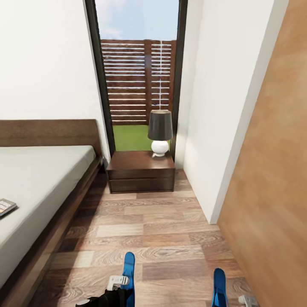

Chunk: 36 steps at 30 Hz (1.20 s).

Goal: In the bedroom, move the book from the bed onto either nightstand, and place the two sandals side by side next to the bed.

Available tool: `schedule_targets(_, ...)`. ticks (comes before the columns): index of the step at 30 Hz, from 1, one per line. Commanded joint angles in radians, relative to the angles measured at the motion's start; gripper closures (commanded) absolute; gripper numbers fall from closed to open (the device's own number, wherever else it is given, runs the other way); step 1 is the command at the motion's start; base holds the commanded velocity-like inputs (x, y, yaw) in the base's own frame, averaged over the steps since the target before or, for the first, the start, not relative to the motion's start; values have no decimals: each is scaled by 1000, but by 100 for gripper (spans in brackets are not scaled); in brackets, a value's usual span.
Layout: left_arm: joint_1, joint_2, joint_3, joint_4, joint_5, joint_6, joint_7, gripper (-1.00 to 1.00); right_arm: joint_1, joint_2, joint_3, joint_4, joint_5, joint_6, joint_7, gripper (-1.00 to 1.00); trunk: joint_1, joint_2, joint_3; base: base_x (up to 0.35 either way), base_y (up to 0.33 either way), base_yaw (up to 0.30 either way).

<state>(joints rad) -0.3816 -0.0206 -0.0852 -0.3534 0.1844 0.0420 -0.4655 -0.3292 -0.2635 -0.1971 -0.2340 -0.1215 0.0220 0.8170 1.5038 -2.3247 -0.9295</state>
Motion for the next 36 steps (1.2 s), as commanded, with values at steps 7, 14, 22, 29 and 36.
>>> schedule_targets(7, 0, 1, -5, -1, 10, 4, 1, 100, -1, 0, 1, 1, -9, 3, 4, 100, 0, 0, -1, 323, 0, 0)
schedule_targets(14, 0, 1, -5, -1, 10, 4, 1, 100, -1, 0, 1, 1, -9, 3, 4, 100, 0, 0, -1, 323, 0, 0)
schedule_targets(22, 0, 2, -5, -1, 10, 4, 1, 100, -1, 0, 1, 1, -9, 3, 4, 100, 0, 0, -1, 323, 0, 0)
schedule_targets(29, 0, 1, -5, -1, 10, 4, 1, 100, -1, 0, 1, 1, -9, 3, 4, 100, 0, 0, -1, 323, 0, 0)
schedule_targets(36, 0, 1, -5, -1, 10, 4, 1, 100, -1, 0, 1, 1, -9, 3, 4, 100, 0, 0, -1, 323, 0, 0)
